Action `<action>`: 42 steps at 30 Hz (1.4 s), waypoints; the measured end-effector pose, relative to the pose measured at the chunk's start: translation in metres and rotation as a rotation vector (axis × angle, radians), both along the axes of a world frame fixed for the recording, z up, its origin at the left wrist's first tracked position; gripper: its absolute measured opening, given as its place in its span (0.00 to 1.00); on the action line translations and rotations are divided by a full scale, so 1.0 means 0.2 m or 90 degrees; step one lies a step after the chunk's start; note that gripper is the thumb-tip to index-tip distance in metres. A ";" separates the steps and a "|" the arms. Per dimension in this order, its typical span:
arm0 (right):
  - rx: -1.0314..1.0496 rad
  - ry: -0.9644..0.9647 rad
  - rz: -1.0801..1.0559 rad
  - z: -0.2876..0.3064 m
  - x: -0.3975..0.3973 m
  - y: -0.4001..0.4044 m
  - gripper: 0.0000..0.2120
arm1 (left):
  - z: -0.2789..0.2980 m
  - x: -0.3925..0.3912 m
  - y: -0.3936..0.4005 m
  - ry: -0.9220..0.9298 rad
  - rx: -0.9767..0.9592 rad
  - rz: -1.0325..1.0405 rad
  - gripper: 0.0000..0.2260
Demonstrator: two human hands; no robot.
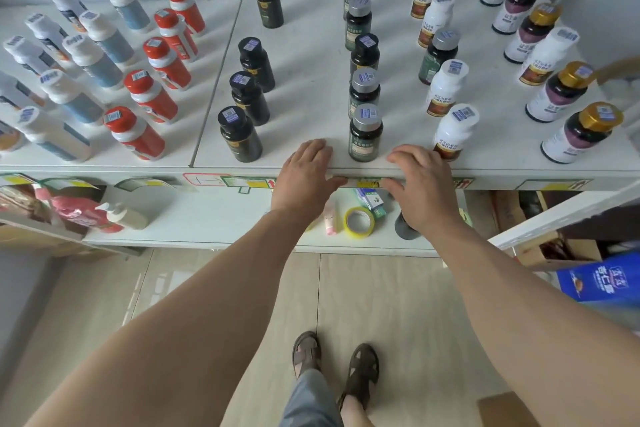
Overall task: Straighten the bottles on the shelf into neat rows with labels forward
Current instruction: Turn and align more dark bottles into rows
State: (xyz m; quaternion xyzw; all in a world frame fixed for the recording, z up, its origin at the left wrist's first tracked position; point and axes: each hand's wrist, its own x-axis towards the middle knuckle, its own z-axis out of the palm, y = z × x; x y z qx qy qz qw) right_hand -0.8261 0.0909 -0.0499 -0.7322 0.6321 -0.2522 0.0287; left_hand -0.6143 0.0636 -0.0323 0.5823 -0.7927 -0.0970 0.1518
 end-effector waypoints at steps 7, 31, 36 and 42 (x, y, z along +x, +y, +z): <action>0.035 -0.008 -0.007 0.05 0.01 0.01 0.17 | 0.04 -0.01 0.00 0.011 0.040 0.011 0.27; 0.291 -0.332 -0.066 0.56 0.18 -0.16 0.18 | 0.27 -0.06 -0.07 0.389 0.326 0.021 0.19; 0.282 -0.333 -0.072 0.60 0.19 -0.14 0.16 | 0.31 -0.04 -0.05 0.476 0.384 -0.022 0.17; 0.274 -0.330 -0.070 0.66 0.19 -0.12 0.14 | 0.38 -0.05 -0.03 0.541 0.417 -0.036 0.17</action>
